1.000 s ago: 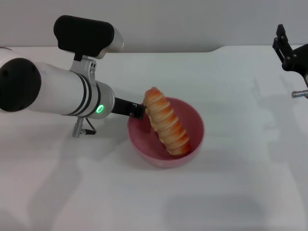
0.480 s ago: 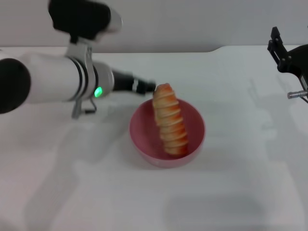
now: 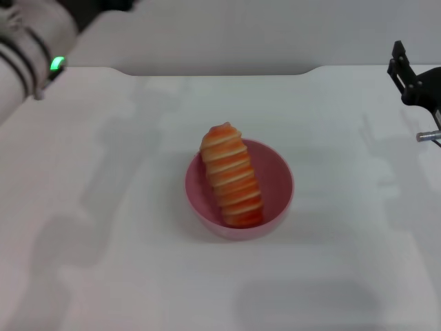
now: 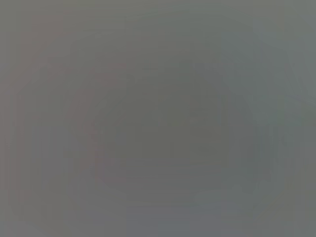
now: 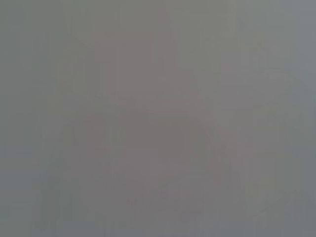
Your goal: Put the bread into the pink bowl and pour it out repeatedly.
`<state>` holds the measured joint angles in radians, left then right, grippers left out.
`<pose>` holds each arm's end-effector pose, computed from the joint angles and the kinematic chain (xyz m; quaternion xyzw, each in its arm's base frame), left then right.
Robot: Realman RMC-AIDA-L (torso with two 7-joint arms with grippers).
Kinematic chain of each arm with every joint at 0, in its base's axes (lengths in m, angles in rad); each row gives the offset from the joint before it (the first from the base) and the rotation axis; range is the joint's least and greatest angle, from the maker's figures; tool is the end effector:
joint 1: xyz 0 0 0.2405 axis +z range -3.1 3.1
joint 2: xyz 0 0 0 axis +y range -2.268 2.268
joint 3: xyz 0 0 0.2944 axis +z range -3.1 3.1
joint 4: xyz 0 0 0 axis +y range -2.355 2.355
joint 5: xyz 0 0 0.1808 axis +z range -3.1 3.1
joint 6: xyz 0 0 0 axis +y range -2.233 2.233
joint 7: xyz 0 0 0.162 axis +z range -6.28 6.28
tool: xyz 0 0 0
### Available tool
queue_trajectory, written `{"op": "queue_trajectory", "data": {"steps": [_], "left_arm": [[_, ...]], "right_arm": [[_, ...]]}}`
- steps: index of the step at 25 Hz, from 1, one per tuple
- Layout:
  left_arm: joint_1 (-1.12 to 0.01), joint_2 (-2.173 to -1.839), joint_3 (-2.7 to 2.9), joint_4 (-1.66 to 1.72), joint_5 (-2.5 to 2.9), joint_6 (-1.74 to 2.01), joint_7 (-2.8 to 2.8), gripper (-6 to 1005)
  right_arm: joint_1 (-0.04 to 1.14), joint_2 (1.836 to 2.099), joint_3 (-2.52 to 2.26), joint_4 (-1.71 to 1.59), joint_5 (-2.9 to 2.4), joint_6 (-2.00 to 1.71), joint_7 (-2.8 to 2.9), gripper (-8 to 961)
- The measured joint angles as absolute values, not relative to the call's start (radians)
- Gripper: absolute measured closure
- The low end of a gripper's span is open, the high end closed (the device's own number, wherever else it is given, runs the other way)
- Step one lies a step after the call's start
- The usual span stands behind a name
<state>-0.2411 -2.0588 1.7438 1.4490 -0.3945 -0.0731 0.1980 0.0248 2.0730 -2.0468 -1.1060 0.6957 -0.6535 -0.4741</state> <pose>-0.1895 0.3892 0.0225 -0.7701 -0.1946 -0.2432 0.5567 0.2713 0.3117 -0.0110 -0.6947 0.1881 0.2569 0.6450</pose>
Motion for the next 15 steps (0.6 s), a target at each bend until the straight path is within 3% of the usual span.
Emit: {"op": "queue_trajectory", "data": {"steps": [10, 15], "left_arm": [[-0.189, -2.06, 1.717, 1.233, -0.402, 0.231, 0.196, 183], [-0.227, -2.067, 1.753, 0.882, -0.41, 0.523, 0.088, 183]], "right_arm": [[0.001, 2.075, -2.02, -1.113, 0.696, -0.663, -0.446, 184], [-0.001, 2.079, -2.03, -1.023, 0.7, -0.779, -0.409, 184]]}}
